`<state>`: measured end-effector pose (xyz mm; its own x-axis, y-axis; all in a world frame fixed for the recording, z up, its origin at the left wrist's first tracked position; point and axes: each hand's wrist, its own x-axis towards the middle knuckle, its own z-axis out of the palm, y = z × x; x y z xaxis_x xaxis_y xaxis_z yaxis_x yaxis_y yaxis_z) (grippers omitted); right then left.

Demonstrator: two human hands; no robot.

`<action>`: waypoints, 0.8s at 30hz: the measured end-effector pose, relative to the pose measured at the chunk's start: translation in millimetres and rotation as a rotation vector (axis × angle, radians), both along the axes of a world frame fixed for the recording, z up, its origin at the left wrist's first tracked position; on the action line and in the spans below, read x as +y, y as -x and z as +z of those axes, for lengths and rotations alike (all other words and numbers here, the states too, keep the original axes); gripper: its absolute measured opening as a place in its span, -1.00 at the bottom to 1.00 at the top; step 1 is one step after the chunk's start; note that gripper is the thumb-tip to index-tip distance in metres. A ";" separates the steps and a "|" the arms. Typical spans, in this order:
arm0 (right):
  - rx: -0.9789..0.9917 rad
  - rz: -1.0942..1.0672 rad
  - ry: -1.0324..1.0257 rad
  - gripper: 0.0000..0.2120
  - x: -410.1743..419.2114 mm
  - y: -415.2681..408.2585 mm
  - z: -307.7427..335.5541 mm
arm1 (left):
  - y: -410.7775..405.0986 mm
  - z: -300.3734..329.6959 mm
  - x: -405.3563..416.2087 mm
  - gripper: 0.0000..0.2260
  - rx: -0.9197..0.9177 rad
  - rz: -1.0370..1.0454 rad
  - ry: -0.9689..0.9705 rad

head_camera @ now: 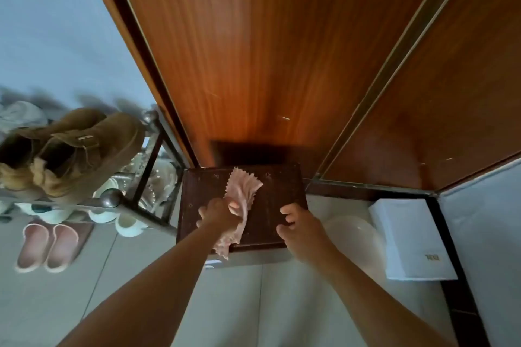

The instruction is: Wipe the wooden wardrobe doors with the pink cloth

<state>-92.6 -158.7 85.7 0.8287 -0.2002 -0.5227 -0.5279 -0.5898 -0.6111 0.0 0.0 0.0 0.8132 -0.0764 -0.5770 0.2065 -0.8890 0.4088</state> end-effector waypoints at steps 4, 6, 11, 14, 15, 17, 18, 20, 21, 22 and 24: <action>0.017 0.016 -0.003 -0.63 3.5 -2.9 -13.4 | -4.8 5.2 3.0 -0.80 -0.139 0.179 0.013; 0.015 0.021 0.001 -0.63 6.1 -2.9 -7.4 | -2.2 24.6 5.7 -0.88 -0.211 0.236 0.024; -0.027 0.011 0.002 -0.64 11.9 -7.4 48.4 | -4.0 99.6 12.2 -0.78 -0.200 0.267 0.170; -0.052 0.026 0.010 -0.65 21.1 -7.5 93.8 | -0.1 160.3 11.8 -0.86 -0.183 0.283 0.315; -0.054 0.026 0.012 -0.64 24.8 -6.7 110.6 | 1.0 183.3 12.3 -0.87 -0.168 0.285 0.375; -0.066 0.031 0.020 -0.64 31.2 -4.1 145.2 | 3.3 230.4 13.7 -0.88 -0.127 0.282 0.487; -0.076 0.031 0.028 -0.64 33.9 -3.4 163.0 | 3.9 255.2 14.3 -0.86 -0.106 0.285 0.541; -0.105 0.035 0.056 -0.66 37.2 -2.3 199.2 | 5.0 306.2 14.4 -0.76 -0.043 0.320 0.693; -0.120 0.067 0.087 -0.69 38.3 -3.0 218.2 | 5.2 331.3 14.0 -0.72 -0.019 0.328 0.752; -0.144 0.118 0.123 -0.72 40.9 -2.9 234.7 | 7.5 355.4 13.3 -0.73 -0.002 0.314 0.787; -0.240 0.168 0.138 -0.75 45.4 -2.8 271.7 | 12.8 403.6 12.3 -0.80 0.034 0.261 0.849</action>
<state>-89.8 -113.3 357.4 0.9525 -0.1057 -0.2857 -0.2668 -0.7422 -0.6148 -12.8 12.3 403.6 0.8480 -0.3041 -0.4341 0.3841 -0.2118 0.8987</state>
